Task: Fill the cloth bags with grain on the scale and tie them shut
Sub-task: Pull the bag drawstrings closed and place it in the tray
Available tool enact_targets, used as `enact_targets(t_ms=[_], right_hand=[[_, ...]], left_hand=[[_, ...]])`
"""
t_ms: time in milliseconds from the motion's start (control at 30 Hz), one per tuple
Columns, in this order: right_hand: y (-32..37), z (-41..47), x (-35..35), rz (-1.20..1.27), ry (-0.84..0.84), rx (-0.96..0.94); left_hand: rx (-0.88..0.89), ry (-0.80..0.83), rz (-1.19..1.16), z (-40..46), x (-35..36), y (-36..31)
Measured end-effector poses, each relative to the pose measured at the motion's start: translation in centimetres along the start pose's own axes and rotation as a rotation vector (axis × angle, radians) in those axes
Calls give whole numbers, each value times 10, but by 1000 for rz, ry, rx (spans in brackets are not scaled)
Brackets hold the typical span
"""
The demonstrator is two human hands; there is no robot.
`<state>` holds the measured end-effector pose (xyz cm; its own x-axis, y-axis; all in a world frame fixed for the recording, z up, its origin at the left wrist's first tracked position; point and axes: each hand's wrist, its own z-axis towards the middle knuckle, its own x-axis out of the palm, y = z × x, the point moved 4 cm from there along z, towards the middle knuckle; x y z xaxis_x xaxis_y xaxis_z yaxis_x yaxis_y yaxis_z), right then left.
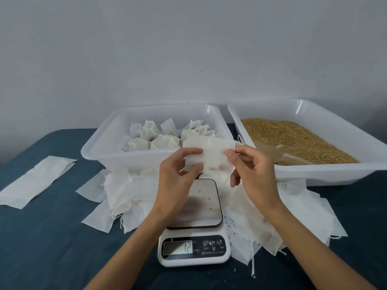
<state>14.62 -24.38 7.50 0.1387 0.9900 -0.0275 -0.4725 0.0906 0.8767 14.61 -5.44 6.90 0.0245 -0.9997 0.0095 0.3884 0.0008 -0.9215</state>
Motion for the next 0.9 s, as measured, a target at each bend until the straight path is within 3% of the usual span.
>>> enact_targets(t_ms=[167, 400, 567, 633, 733, 833, 900], right_hand=[[-1, -2, 9, 14, 209, 26], [4, 3, -1, -143, 195, -59], [9, 3, -3, -197, 202, -70], [9, 4, -4, -132, 208, -5], [13, 10, -8, -143, 276, 38], [24, 17, -8, -233, 420, 40], [35, 21, -3, -331, 528, 35]], left_hand=[[-57, 16, -82, 0, 1, 0], [-267, -15, -222, 3, -1, 14], [-284, 5, -253, 4, -2, 15], [-256, -14, -172, 4, -2, 14], [-73, -54, 94, 2, -4, 3], [85, 84, 231, -4, 4, -8], [93, 208, 336, -10, 12, -8]])
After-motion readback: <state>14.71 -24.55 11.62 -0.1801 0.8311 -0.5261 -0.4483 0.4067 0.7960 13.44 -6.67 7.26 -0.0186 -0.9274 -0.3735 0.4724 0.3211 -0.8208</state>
